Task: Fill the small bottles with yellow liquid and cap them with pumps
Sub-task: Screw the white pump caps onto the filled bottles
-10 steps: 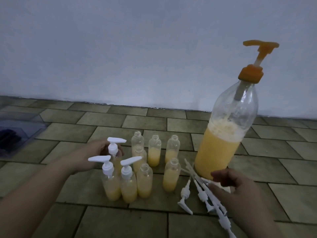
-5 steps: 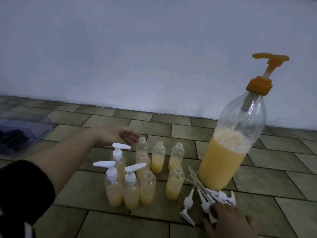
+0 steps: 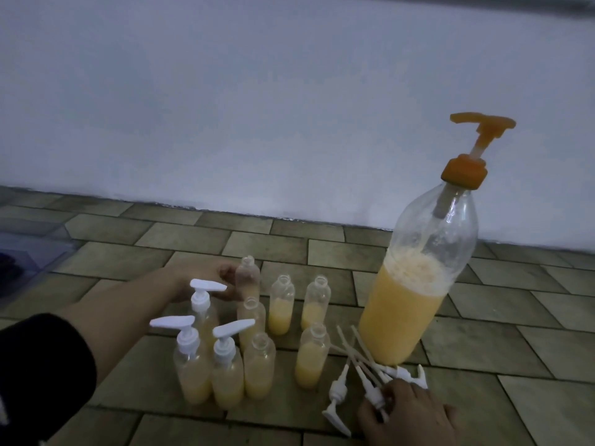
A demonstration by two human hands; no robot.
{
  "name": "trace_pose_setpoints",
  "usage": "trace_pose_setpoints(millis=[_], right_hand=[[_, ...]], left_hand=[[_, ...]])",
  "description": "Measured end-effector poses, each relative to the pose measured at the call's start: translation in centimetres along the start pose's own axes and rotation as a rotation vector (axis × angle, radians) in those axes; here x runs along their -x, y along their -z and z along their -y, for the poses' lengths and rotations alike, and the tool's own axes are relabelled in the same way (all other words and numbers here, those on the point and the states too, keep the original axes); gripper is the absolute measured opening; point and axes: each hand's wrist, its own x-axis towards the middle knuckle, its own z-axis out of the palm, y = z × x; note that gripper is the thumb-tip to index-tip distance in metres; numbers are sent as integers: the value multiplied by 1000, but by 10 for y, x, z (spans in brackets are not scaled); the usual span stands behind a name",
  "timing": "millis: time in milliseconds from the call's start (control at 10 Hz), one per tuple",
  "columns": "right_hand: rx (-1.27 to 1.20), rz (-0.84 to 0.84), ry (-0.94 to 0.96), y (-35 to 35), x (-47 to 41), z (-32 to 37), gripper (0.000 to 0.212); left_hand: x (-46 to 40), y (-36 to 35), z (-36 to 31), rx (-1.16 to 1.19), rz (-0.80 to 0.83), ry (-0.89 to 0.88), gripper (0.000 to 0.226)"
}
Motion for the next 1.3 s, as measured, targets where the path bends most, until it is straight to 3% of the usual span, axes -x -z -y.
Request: trace_pose_setpoints(millis=[100, 200, 300, 400, 600, 800, 1000, 1200, 1300], right_hand=[[-486, -95, 131, 11, 56, 7, 26], [-900, -237, 189, 72, 108, 34, 16], [-1046, -346, 114, 91, 114, 34, 16], [-1195, -377, 234, 124, 133, 43, 10], [-1108, -780, 607, 195, 166, 71, 18], [-824, -983, 710, 215, 166, 87, 20], [-821, -962, 687, 210, 160, 84, 22], [-602, -923, 758, 227, 163, 76, 17], [-514, -888, 808, 243, 169, 80, 15]], left_hand=[[6, 9, 1, 298, -122, -102, 26], [17, 24, -4, 599, -286, -208, 66], [29, 35, -18, 660, -436, -283, 66], [40, 35, -39, 531, -613, -316, 29], [62, 13, -74, 344, -710, -407, 42], [74, -1, -91, 341, -724, -439, 34], [83, -2, -94, 322, -740, -440, 36], [88, -3, -95, 75, -791, -426, 44], [94, -9, -103, -53, -743, -442, 43]])
